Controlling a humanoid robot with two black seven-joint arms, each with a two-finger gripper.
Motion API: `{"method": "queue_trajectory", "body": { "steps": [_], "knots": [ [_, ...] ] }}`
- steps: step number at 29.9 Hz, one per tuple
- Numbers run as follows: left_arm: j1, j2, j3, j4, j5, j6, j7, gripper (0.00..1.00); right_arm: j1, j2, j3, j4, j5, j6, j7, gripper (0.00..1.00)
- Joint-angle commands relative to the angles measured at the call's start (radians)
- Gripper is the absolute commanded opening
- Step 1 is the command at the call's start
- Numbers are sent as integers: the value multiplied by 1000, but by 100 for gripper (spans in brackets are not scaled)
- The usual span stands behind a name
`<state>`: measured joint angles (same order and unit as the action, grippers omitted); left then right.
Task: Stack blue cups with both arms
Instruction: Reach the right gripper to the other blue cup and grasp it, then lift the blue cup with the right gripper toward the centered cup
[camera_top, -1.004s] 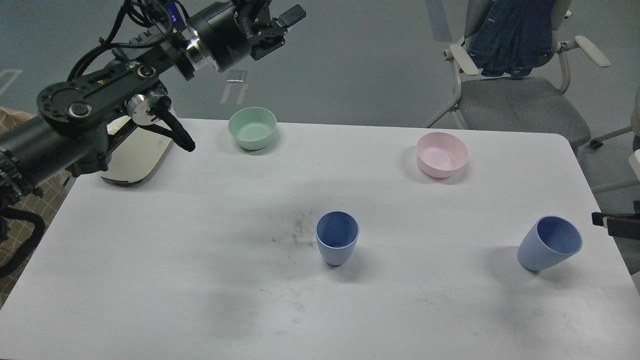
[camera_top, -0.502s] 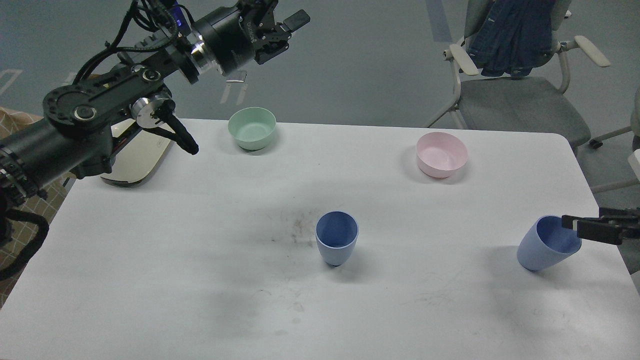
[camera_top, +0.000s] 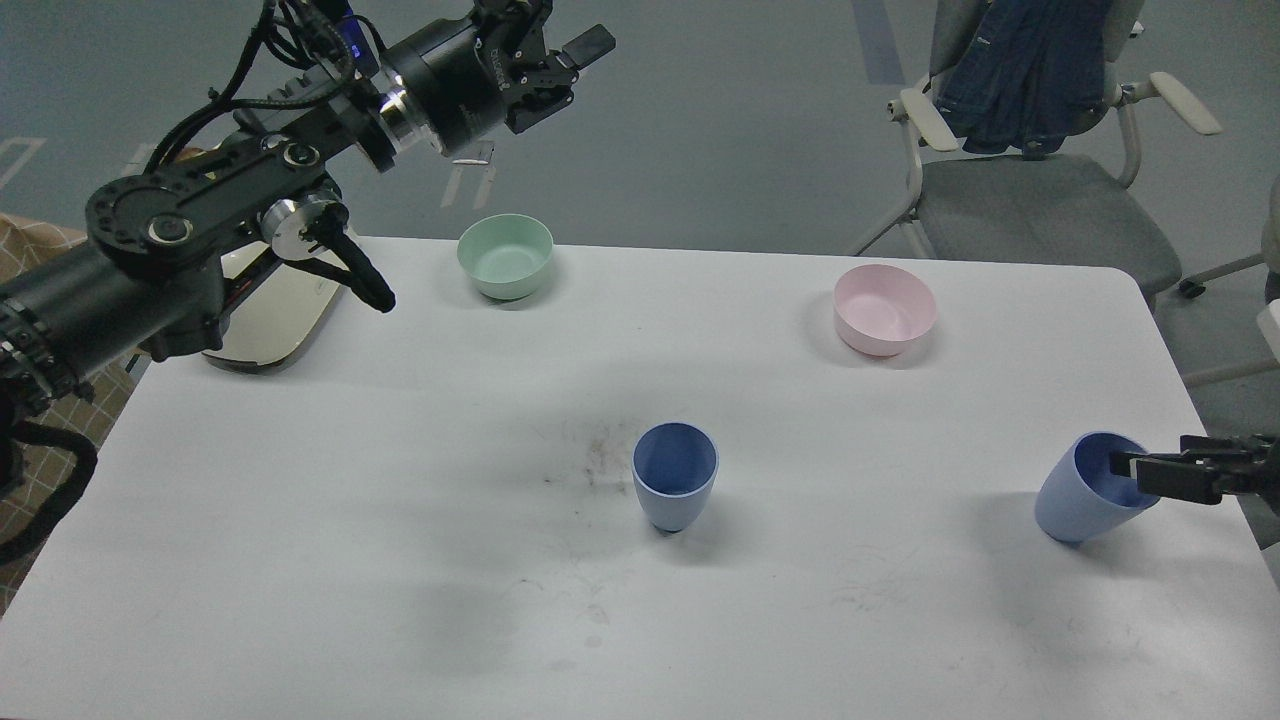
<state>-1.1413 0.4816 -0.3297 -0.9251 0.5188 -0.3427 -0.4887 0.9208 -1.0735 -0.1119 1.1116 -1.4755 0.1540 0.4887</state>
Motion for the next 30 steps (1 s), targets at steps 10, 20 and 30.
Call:
{"method": "queue_trajectory", "body": {
  "steps": [10,20,30],
  "knots": [
    [14,-1,0,-1,1,-1,0,98,-11,26,0,-4,0,-2,0,0],
    [18,0,-2,-3,0,-1,0,98,19,-34,8,46,-5,-11,0,0],
    [17,0,-2,-4,1,1,0,98,374,-8,3,113,-106,131,0,0]
  ]
}}
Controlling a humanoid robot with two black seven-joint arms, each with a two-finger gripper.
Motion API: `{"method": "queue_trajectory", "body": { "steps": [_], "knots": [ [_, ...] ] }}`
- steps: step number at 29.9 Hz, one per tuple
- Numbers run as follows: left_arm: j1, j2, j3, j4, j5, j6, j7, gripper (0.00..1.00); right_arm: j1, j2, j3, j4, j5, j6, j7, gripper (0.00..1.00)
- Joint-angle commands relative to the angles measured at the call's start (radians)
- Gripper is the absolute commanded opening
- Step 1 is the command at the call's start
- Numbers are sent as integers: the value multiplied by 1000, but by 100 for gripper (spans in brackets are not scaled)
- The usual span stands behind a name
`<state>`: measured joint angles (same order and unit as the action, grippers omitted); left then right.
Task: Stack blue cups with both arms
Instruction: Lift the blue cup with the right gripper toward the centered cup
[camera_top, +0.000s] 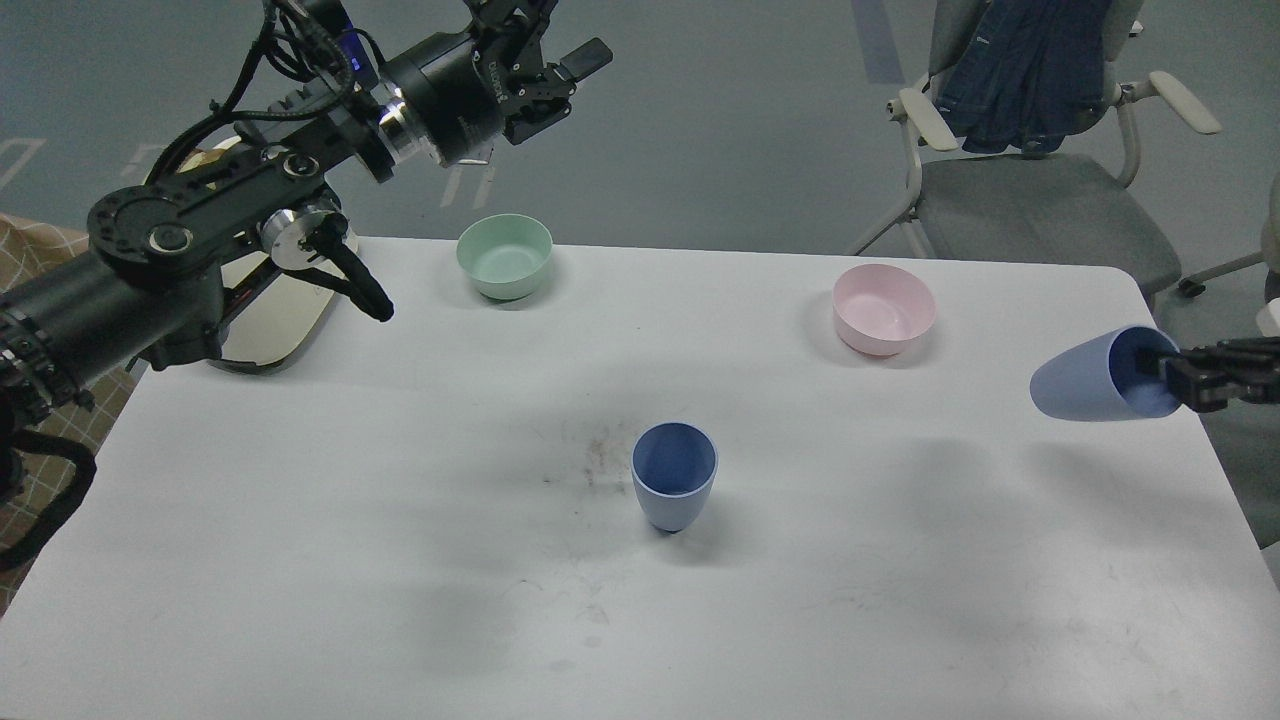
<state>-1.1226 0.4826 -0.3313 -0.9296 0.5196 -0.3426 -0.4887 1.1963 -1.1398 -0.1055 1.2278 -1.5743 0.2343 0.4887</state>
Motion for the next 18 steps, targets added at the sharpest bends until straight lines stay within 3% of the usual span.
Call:
{"method": "queue_trajectory", "body": {
  "steps": [1,7,11,18],
  "knots": [
    [-2,-1,2,0,0,1,0,98,118,75,-5,-7,-7,62,0,0],
    [-3,10,2,3,0,2,0,98,374,312,-119,-48,10,175,0,0],
    [-5,8,0,5,0,2,0,98,538,469,-320,-38,57,178,0,0],
    [-8,8,2,5,0,1,0,98,667,678,-408,28,173,210,0,0]
  ]
}}
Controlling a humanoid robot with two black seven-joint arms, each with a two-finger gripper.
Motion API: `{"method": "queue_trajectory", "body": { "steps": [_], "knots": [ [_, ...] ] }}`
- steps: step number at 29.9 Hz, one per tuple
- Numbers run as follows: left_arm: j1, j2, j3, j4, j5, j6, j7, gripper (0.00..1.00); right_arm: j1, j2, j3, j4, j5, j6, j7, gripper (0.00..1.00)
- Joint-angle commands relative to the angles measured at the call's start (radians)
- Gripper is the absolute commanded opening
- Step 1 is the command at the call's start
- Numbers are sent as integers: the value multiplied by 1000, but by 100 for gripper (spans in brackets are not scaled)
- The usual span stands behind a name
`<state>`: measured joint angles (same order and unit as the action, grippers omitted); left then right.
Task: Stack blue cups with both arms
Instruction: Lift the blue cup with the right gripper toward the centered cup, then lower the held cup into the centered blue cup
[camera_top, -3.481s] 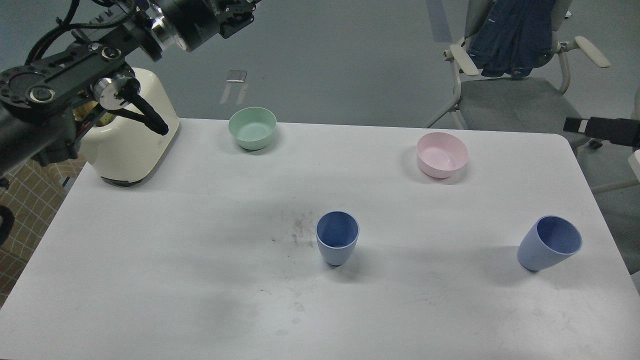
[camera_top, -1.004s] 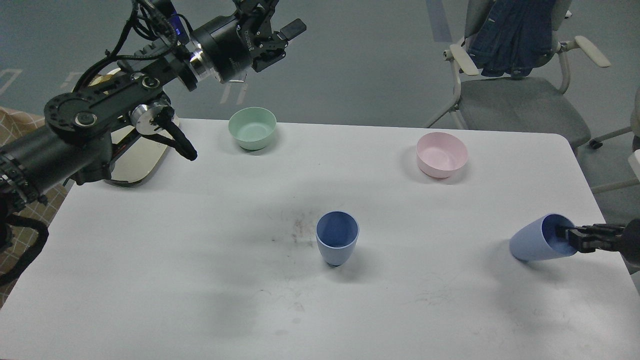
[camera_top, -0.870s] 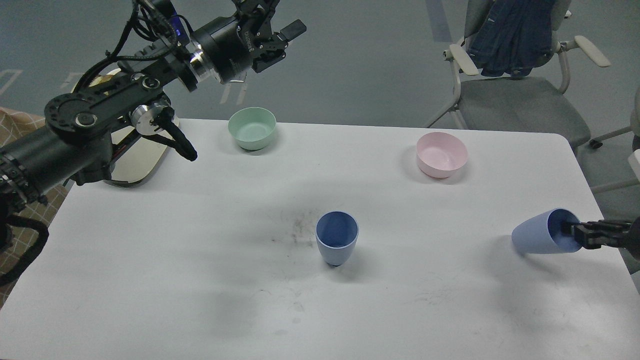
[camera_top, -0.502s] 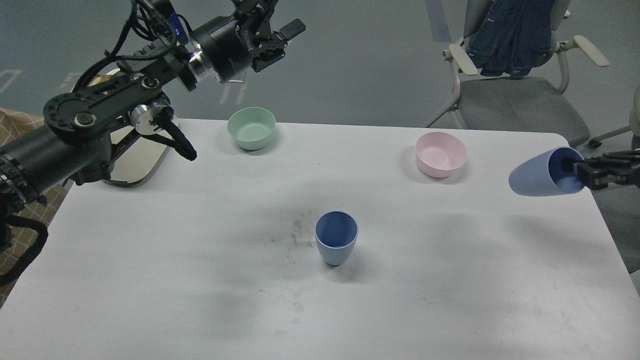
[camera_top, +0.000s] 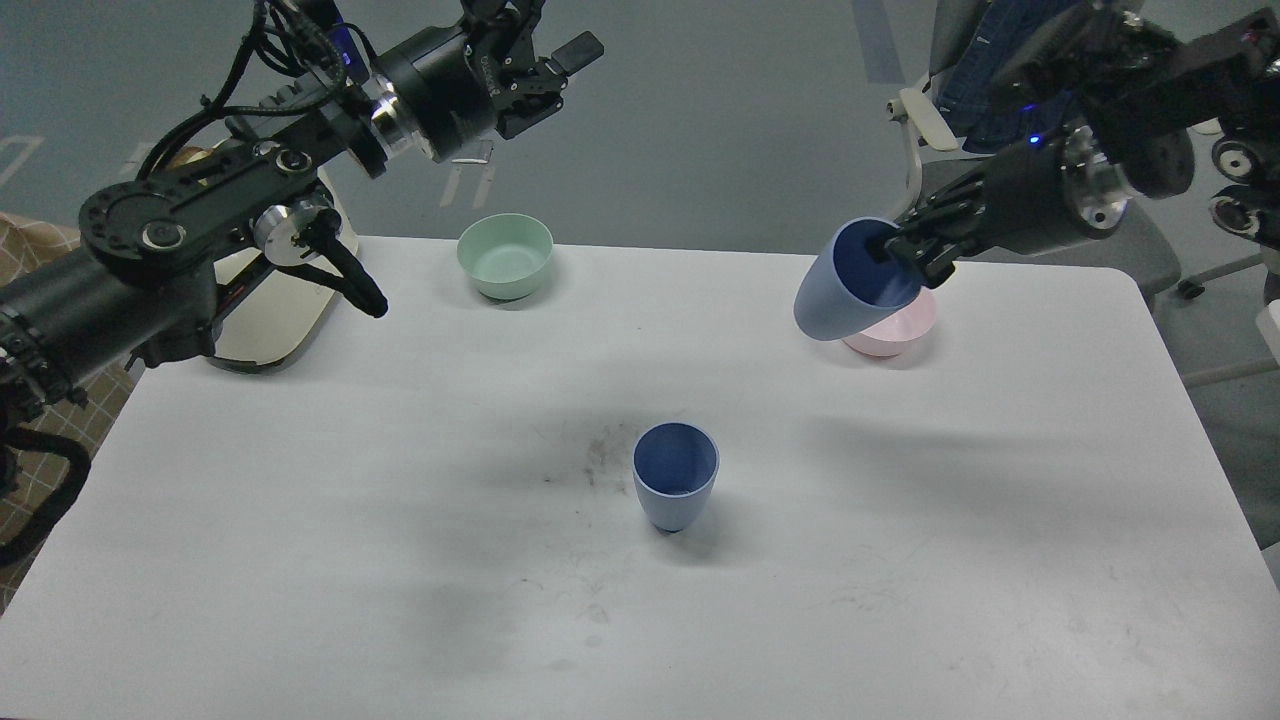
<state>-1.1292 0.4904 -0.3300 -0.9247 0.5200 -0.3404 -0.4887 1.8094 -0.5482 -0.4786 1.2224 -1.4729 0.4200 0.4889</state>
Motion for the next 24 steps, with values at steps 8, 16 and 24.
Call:
{"method": "queue_trajectory", "body": {
  "steps": [8,16,24],
  "knots": [
    [-1,10,0,0,-2,-2,0,98,134,286,-98,58,195,55,0,0],
    [0,27,2,0,2,-3,0,98,127,346,-149,20,198,43,0,0],
    [-1,28,0,0,2,-5,0,98,120,356,-170,11,198,42,0,0]
  ]
}}
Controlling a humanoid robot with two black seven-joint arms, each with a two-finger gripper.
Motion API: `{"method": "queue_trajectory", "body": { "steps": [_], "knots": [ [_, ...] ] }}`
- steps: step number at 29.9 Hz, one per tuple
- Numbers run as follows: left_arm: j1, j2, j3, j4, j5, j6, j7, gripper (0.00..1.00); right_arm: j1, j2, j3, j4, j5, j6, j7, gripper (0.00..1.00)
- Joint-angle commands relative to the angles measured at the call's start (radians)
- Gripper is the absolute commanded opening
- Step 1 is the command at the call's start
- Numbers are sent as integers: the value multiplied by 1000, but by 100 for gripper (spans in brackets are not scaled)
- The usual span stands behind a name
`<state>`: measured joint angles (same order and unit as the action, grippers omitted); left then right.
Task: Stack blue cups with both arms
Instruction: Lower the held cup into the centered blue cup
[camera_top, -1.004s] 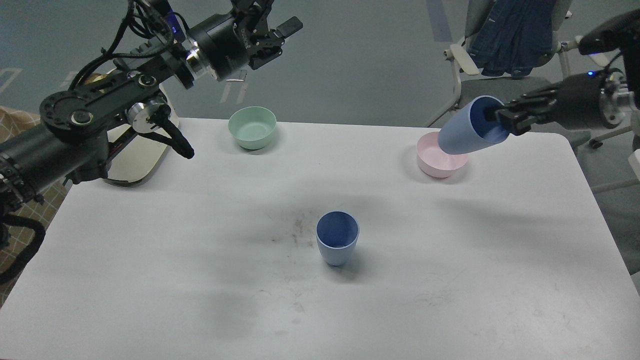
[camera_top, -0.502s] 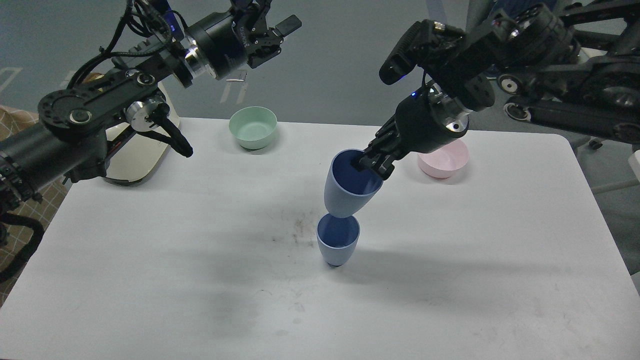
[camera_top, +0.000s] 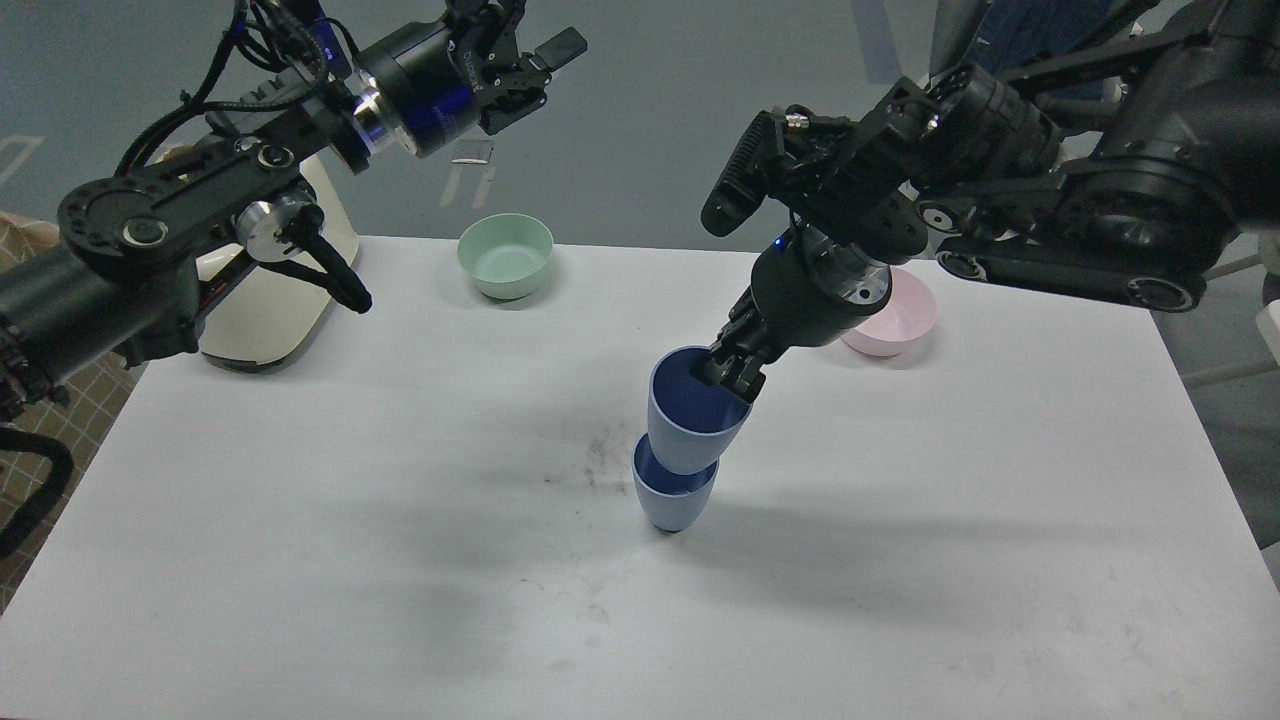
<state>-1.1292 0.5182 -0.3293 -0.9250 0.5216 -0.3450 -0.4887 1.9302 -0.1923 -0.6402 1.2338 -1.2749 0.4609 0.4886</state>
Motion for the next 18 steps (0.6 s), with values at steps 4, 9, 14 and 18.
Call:
{"method": "queue_trajectory", "body": {
  "steps": [4,9,14,18],
  "knots": [
    [0,2,-2,0,-2,0,0,98,-3,7,-19,0,0,-4,0,0],
    [0,3,-4,0,-2,0,0,98,-11,19,-21,-5,0,-5,0,0],
    [2,6,-4,0,-2,0,0,98,-26,40,-21,-28,2,-5,0,0],
    [2,6,-4,0,-2,0,0,98,-26,51,-22,-31,34,-4,0,23]
  ]
}}
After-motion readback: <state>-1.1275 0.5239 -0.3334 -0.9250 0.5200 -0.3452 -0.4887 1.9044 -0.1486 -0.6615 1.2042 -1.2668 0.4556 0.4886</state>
